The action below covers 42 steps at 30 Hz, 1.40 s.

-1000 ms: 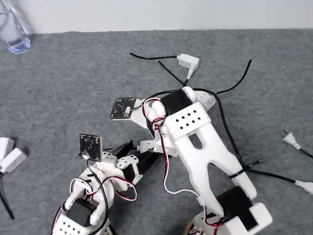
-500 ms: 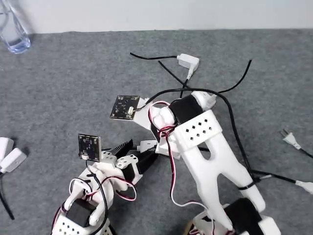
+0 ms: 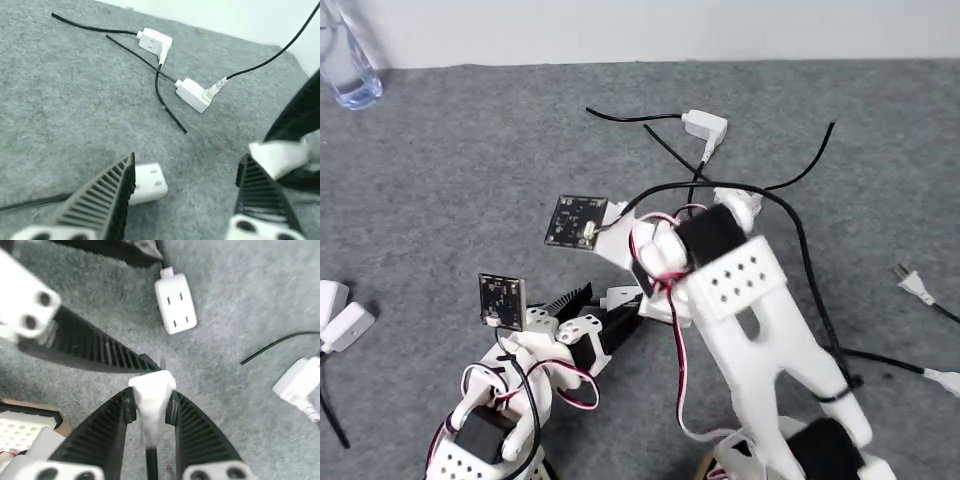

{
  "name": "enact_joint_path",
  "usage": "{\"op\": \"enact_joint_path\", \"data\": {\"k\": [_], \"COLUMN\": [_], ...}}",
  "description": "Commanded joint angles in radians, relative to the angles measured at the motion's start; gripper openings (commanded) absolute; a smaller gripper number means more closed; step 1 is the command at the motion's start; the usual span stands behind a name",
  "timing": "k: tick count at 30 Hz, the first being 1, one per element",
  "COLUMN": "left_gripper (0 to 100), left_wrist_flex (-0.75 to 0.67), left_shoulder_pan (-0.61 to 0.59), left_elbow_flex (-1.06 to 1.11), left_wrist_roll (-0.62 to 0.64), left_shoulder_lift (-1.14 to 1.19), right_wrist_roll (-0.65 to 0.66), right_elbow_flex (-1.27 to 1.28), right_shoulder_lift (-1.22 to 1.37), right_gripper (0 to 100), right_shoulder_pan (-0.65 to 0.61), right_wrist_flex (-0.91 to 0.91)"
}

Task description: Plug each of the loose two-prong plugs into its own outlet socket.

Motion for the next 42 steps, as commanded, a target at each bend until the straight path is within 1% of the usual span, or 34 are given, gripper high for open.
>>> {"op": "enact_joint_path", "data": {"k": [1, 3, 11, 14, 19, 24, 33, 39, 42], "left_gripper": [31, 31, 31, 31, 31, 31, 31, 31, 31], "left_wrist_flex": [-0.006, -0.006, 0.028, 0.028, 0.028, 0.029, 0.074, 0.077, 0.078], "left_shoulder_pan": [0.008, 0.006, 0.009, 0.009, 0.005, 0.003, 0.002, 0.002, 0.002], "left_elbow_flex": [-0.002, -0.002, -0.002, -0.002, -0.002, -0.002, -0.002, -0.002, -0.002], "left_wrist_roll": [-0.003, -0.003, -0.003, -0.003, -0.003, -0.003, -0.003, -0.003, -0.003], "left_shoulder_lift": [0.008, 0.008, 0.006, 0.006, 0.006, 0.006, 0.006, 0.006, 0.006], "right_wrist_roll": [-0.011, -0.011, -0.011, -0.008, 0.028, 0.034, 0.032, 0.034, 0.061], "right_elbow_flex": [-0.032, -0.026, -0.025, -0.025, 0.012, 0.009, -0.058, 0.015, 0.031], "right_shoulder_lift": [-0.077, -0.076, -0.076, -0.074, -0.073, -0.021, 0.019, 0.019, 0.019], "right_gripper": [0.8, 0.8, 0.8, 0.8, 0.8, 0.8, 0.8, 0.8, 0.8], "right_shoulder_pan": [-0.085, -0.104, -0.099, -0.059, 0.048, 0.13, 0.139, 0.14, 0.188], "right_wrist_flex": [0.041, 0.041, 0.039, 0.039, 0.038, 0.036, 0.038, 0.039, 0.039]}}
